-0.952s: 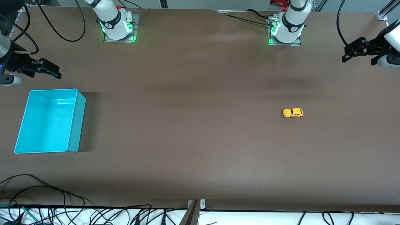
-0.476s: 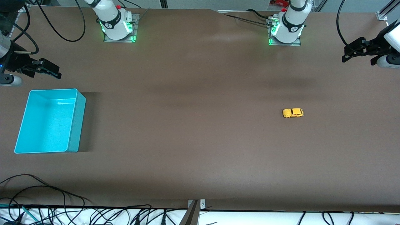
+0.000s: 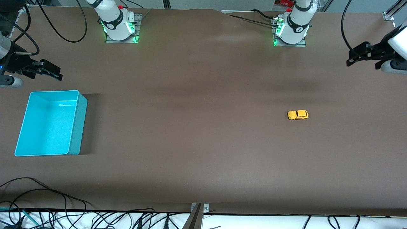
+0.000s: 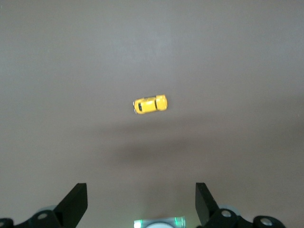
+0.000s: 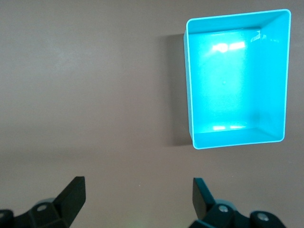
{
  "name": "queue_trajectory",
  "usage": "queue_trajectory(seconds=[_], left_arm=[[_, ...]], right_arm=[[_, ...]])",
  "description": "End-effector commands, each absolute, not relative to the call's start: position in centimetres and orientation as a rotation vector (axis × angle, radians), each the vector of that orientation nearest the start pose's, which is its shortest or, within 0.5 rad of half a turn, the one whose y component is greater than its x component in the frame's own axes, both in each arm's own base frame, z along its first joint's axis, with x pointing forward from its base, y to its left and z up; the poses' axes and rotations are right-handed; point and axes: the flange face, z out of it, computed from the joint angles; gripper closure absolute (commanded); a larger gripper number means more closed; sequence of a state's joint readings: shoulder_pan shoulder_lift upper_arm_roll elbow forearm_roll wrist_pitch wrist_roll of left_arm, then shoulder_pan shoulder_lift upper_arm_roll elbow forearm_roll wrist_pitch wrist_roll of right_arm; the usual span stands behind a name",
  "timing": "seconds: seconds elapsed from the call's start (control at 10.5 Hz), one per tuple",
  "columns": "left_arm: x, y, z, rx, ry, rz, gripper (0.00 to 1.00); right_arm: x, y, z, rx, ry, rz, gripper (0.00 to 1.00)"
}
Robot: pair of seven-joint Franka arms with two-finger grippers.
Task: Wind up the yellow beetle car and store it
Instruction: 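Reach the open left gripper down over the yellow beetle car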
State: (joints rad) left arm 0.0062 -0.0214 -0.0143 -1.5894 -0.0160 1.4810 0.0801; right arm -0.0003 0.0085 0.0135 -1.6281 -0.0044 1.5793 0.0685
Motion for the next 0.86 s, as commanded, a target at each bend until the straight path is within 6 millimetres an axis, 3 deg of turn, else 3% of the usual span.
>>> queue_trajectory(seconds=[0.0, 0.48, 0.67, 0.76], left_arm=[[53.2, -0.8, 57.8, -3.172, 0.131, 0.088, 0.00], [54.0, -0.7, 50.3, -3.148, 0.138, 0.318, 0.00], [54.6, -0.9, 48.5, -3.148, 0.144, 0.309, 0.00], [54.7, -1.6, 46.4, -3.151, 0.155, 0.264, 0.00]], right_arm=[[55.7, 0.9, 59.9, -3.127, 0.097, 0.078, 0.00], [56.0, 0.9, 60.9, -3.125, 0.096, 0.044, 0.00], [56.0, 0.9, 60.9, -3.124, 0.099, 0.044, 0.00], [56.0, 0.9, 60.9, -3.124, 0.099, 0.044, 0.00]])
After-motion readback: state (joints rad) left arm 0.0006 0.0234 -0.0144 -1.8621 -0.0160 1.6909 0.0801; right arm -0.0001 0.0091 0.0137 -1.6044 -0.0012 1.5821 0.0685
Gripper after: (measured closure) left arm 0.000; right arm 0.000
